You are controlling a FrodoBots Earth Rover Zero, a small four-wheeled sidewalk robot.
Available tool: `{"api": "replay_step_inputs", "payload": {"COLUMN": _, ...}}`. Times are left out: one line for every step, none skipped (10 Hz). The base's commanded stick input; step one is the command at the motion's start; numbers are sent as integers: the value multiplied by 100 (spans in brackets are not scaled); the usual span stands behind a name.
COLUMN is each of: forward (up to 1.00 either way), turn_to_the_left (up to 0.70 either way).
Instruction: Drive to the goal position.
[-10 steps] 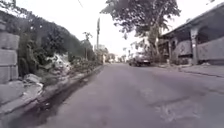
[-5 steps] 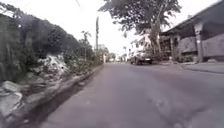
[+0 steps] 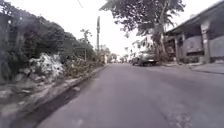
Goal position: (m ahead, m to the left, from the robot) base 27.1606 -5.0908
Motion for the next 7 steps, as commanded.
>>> {"api": "replay_step_inputs", "payload": {"forward": 100, "turn_to_the_left": 0}}
{"api": "replay_step_inputs", "payload": {"forward": 100, "turn_to_the_left": 0}}
{"api": "replay_step_inputs", "payload": {"forward": 100, "turn_to_the_left": 0}}
{"api": "replay_step_inputs", "payload": {"forward": 100, "turn_to_the_left": 0}}
{"api": "replay_step_inputs", "payload": {"forward": 100, "turn_to_the_left": 0}}
{"api": "replay_step_inputs", "payload": {"forward": 100, "turn_to_the_left": 0}}
{"api": "replay_step_inputs", "payload": {"forward": 100, "turn_to_the_left": 0}}
